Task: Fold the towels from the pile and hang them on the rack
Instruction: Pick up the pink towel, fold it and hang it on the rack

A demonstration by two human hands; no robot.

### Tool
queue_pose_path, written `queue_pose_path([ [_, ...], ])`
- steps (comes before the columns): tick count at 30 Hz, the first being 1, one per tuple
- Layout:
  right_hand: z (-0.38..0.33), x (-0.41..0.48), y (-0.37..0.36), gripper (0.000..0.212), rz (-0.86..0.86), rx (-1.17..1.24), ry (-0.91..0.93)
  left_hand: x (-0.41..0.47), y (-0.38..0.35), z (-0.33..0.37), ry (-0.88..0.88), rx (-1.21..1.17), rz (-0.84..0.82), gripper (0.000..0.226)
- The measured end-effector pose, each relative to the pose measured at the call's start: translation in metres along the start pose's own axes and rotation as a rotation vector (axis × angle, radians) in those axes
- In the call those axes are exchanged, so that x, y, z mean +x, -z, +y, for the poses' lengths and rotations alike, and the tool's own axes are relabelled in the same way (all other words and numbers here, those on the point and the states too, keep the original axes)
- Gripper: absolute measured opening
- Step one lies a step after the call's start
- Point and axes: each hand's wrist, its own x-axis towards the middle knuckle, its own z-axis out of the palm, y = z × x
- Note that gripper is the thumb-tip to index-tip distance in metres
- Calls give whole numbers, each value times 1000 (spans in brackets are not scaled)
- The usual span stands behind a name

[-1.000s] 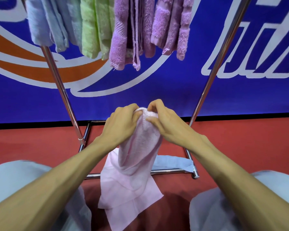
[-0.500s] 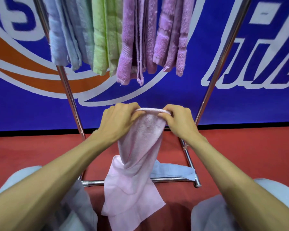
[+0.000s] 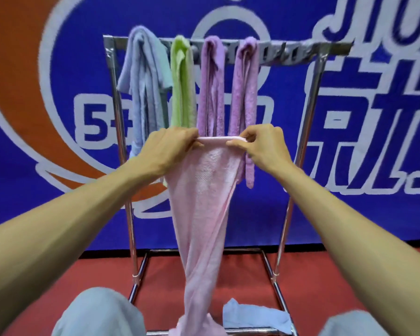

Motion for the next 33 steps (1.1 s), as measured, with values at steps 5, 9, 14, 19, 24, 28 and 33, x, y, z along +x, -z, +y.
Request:
queue_pose_path([
  [5,-41,34,44,20,48,16,55,31,61,-1,-7,36,99,37],
  [9,-64,45,78,14,14,-15,101,44,100,4,-22,118,166,26],
  [14,-76,49,106,19,66,18,128,48,128,13,-68,115,225,20],
  [19,-75,49,115,18,102,65,119,51,133,14,-107,98,281,30],
  [24,-72,51,111,14,98,143,62,51,133,19,-136,90,322,41],
  [28,-75,48,108,14,84,199,44,49,132,16,-120,70,336,39],
  [33,-75,42,102,22,24,253,1,41,127,16,-81,64,295,42],
])
